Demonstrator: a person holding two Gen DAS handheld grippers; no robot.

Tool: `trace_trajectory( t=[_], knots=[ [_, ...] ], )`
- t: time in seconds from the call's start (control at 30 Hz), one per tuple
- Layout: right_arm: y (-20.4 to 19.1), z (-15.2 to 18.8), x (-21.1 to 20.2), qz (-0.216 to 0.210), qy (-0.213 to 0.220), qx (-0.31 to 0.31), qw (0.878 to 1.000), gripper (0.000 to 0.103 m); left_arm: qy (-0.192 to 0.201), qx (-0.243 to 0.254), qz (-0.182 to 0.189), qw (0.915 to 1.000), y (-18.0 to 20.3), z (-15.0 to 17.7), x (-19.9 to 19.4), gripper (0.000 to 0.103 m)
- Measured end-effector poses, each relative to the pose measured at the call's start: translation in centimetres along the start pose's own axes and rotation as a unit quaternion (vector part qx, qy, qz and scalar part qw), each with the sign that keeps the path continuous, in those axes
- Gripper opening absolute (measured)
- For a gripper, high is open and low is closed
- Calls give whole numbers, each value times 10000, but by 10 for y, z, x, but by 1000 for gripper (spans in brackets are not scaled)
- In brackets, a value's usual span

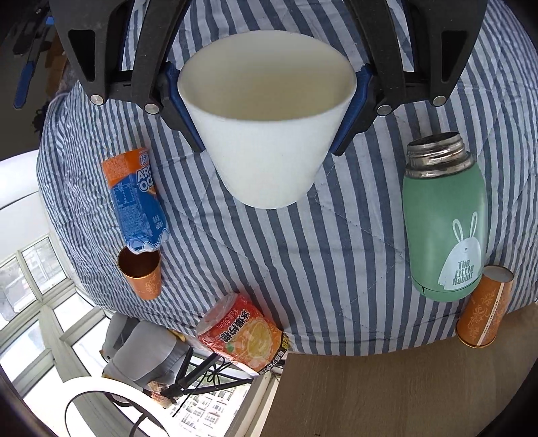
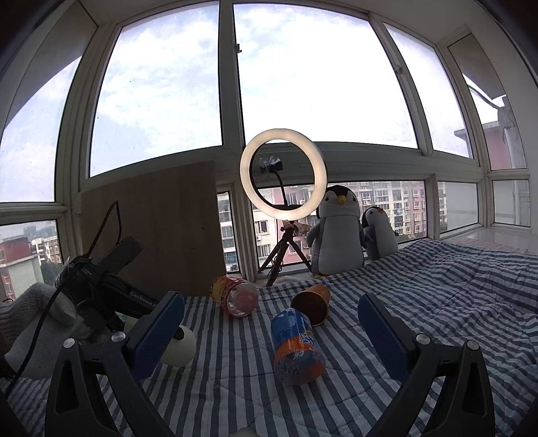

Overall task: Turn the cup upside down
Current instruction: 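Lift the white cup off the bedspread with the left tool, then close the right tool on the white cup while the left tool opens and releases it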

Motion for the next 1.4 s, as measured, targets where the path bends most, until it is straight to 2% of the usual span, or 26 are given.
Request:
trace_trajectory(
  t=[0.17,0.33,0.57,0.7,0.8,0.9,1.07,1.1,1.27,1.33,1.4],
  knots=[
    [-4,1,-9,38,0,-41,10000,102,95,-182,20,9998,-16,39,-19,77],
    [-11,3,-17,44,8,-132,9999,102,53,-89,-12,9999,-19,73,-35,77],
    [-23,8,-26,-30,-71,-277,9996,102,-139,77,16,9999,-18,112,-36,77],
    [-29,14,-25,-144,-328,-283,9990,102,-253,269,53,9993,-17,130,-40,81],
    [-37,17,-25,-283,-580,-261,9976,102,-150,349,99,9992,-22,139,-54,81],
    [-50,23,-22,-557,-1048,-212,9927,102,45,335,190,9992,-34,148,-75,82],
    [-76,35,-19,-850,-1839,-196,9791,102,842,543,49,9950,-60,165,-125,83],
    [-83,39,-16,-921,-2051,-176,9743,102,976,541,69,9937,-65,168,-134,85],
    [-111,65,0,-1083,-3190,-41,9415,102,1460,768,-121,9862,-89,185,-162,87],
    [-122,77,7,-1159,-3664,57,9232,102,1569,816,-175,9841,-96,192,-169,87],
    [-128,83,13,-1167,-3972,179,9101,102,1625,877,-199,9826,-101,196,-173,87]
  ],
)
Point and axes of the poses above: each gripper's, at about its wrist camera, not at the fingertips, and x roughly the way its jaws point, y to its right, z to its underside, the point moved 5 cm from there along x, roughly the way its jaws point, and after that the axes turned 5 degrees about y, right-handed, at the moved point
